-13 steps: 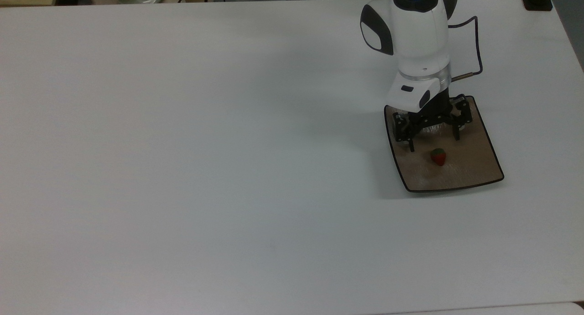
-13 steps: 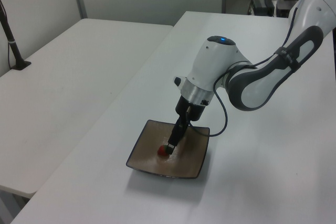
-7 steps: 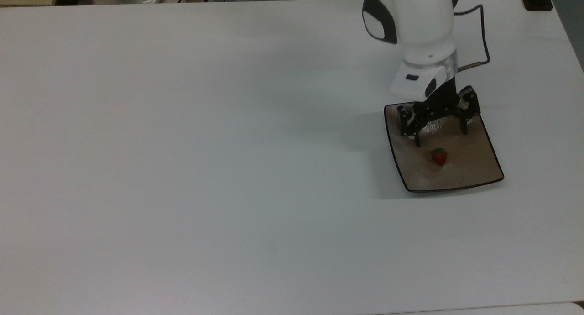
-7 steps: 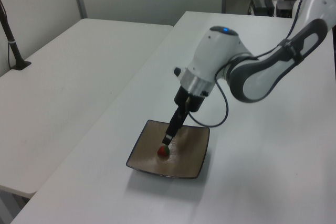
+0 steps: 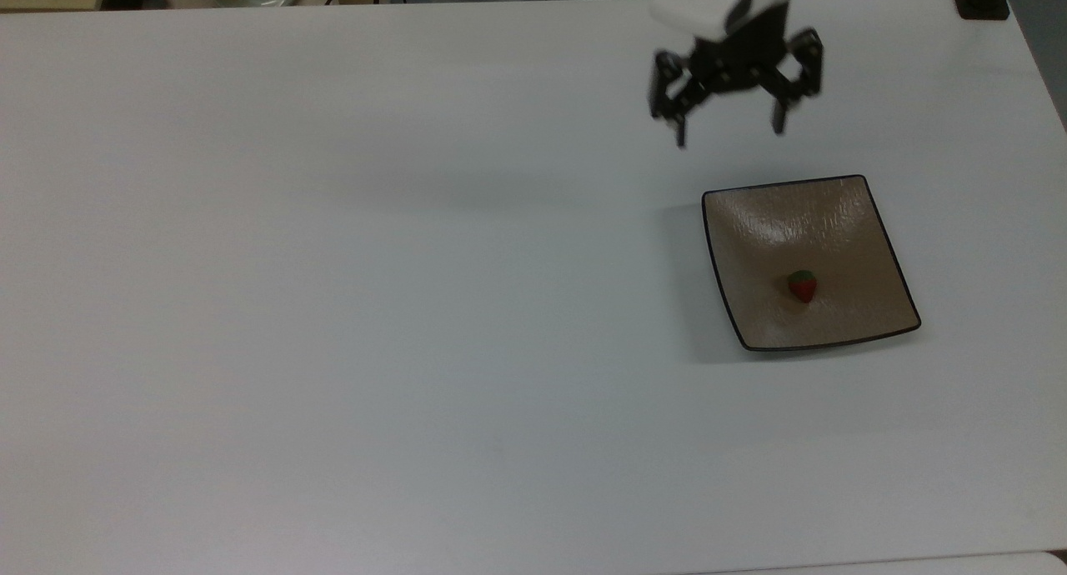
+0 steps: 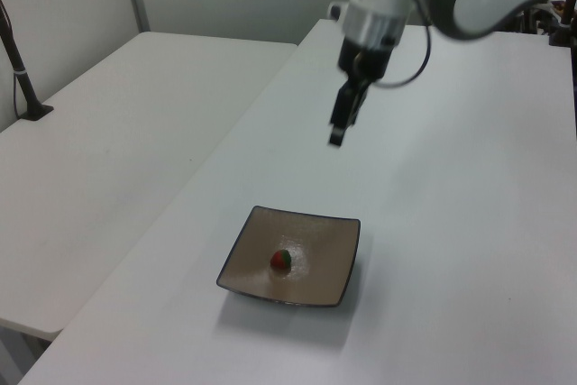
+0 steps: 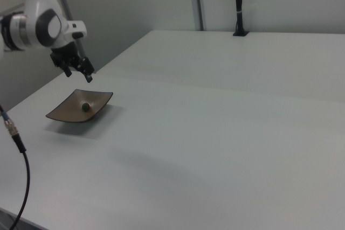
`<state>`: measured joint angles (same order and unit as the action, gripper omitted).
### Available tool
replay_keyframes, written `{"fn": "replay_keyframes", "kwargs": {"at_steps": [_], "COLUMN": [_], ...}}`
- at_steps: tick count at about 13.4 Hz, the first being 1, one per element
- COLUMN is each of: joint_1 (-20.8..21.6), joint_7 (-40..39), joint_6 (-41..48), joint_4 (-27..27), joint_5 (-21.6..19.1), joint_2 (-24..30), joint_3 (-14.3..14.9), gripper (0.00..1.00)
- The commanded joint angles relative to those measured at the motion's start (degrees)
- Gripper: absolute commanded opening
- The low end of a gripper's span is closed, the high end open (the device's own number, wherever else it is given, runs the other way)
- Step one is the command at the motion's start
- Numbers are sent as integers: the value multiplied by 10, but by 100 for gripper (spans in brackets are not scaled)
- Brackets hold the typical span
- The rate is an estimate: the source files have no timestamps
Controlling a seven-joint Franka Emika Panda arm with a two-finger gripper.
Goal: Strawberries on a ceramic plate
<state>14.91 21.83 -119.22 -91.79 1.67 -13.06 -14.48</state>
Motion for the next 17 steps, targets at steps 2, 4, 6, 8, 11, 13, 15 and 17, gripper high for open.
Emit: {"fn": "replay_keyframes", "kwargs": {"at_steps": [2, 4, 6, 8, 11, 13, 15, 17], "joint_1": [-6, -5, -3, -6, -8, -16, -16, -32], "joint_7": [5, 2, 1, -5, -68, -120, -153, -165], "joint_6": [160, 218, 247, 244, 240, 231, 203, 182], "joint_4": [-23, -24, -24, -29, -41, -46, -46, -48], "joint_5": [-4, -4, -4, -3, -2, -7, -7, -8], "joint_2": [98, 123, 131, 135, 143, 149, 148, 148], "joint_3": [59, 85, 105, 109, 127, 143, 156, 156], "gripper": [100, 100, 100, 100, 100, 100, 100, 100]}}
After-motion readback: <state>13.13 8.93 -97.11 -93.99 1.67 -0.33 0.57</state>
